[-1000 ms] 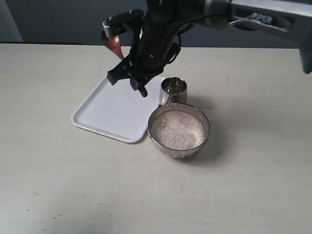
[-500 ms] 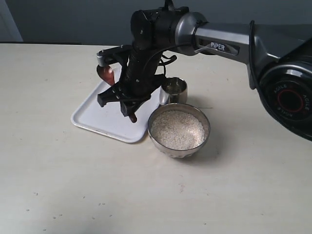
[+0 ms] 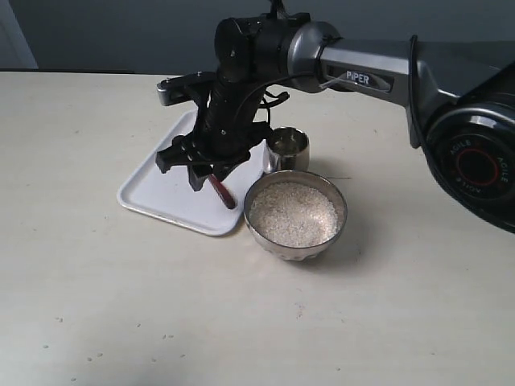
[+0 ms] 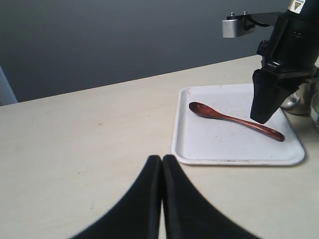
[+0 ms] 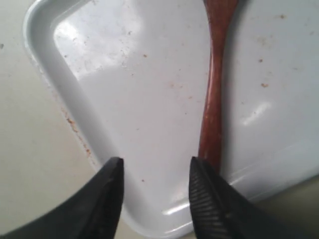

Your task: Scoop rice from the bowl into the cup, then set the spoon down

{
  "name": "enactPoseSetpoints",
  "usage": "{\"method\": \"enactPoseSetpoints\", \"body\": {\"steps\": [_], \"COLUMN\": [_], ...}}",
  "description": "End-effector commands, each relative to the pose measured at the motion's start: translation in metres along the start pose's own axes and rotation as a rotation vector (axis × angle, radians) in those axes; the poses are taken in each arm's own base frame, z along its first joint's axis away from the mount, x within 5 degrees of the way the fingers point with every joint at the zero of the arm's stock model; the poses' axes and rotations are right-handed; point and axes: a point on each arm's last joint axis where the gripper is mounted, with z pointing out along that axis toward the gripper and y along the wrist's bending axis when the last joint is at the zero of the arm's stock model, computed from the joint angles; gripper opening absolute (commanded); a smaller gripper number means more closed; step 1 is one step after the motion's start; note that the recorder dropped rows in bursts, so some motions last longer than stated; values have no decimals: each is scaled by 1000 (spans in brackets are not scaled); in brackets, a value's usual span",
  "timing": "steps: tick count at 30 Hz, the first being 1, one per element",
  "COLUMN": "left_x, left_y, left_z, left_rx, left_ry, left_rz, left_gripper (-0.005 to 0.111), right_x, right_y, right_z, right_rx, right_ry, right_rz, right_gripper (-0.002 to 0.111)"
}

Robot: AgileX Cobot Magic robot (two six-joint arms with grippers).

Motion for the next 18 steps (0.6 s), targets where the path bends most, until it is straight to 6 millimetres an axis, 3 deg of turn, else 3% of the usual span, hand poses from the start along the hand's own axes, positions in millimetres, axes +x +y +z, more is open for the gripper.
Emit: {"method": "enactPoseSetpoints", "body": {"steps": [1,5,8,12,18], "left_x": [-2,-2,-2,-2,-2], "left_y": [0,0,0,0,0], "left_z": [-1,-1,-1,-1,-1], "left_rx": [1,1,1,1,1], "left_ry": [-19,-19,-19,-19,-19], "left_rz": [0,0,0,0,0], "left_gripper": [1,1,1,1,1], "right_x": [-8,-15,-19,-17,3], "right_y": [7,11,2,-25,-53], "right_z": [-19,-60,-98,-147,-212], "right_rx": [-29,21,205,503,506], "right_ry": [-11,-26,-78,-121,-214], "right_rz": [-5,-62,-143,-201,-94], "right_gripper": [32,-1,0,0,0]}}
